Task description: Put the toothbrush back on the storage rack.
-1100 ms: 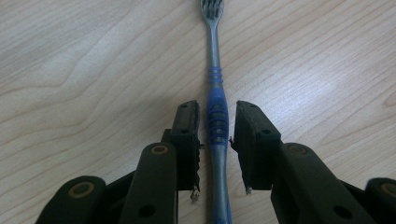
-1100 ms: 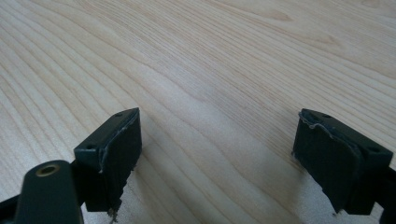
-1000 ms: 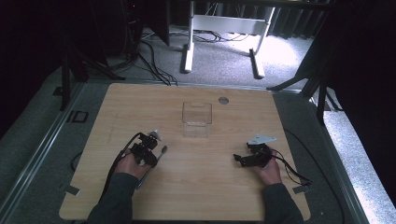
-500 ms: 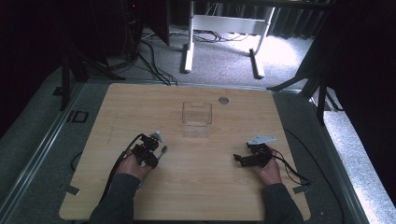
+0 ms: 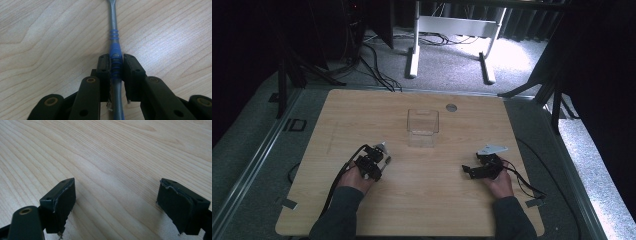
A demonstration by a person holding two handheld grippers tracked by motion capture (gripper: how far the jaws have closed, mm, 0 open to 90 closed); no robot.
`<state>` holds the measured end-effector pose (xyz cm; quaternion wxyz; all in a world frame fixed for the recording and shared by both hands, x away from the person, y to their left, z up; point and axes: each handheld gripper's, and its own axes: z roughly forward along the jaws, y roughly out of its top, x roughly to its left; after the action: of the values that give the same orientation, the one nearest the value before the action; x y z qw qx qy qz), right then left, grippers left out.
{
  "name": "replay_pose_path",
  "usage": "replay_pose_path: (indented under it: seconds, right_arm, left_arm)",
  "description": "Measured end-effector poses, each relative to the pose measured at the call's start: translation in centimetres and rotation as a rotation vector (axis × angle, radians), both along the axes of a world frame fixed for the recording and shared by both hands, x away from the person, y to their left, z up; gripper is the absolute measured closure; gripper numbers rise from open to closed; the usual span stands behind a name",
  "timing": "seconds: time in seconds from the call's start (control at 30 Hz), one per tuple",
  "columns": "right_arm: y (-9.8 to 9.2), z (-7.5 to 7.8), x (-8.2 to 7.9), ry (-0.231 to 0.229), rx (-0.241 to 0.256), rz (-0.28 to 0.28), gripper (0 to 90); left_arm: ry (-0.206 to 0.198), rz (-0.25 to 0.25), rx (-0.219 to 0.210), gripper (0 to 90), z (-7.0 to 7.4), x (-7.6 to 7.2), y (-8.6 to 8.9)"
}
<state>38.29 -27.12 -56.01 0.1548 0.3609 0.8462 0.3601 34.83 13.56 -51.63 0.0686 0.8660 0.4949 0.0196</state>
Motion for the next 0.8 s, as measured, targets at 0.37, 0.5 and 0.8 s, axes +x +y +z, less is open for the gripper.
replay_pose_path:
  seconds: [0.37,0.5,0.8]
  right_arm:
    - [-0.01,0.0,0.0,0.0,-0.001,0.0,15.1]
    - [0.0,0.0,0.0,0.0,0.0,0.0,15.1]
    - [0.0,0.0,0.0,0.0,-0.001,0.0,15.1]
  left_arm:
    - [0.0,-0.001,0.008,77.3,-0.04,-0.01,-0.07]
    - [0.0,-0.007,0.017,77.3,-0.07,0.0,-0.16]
    - [0.003,-0.015,0.02,77.9,-0.17,0.06,-0.21]
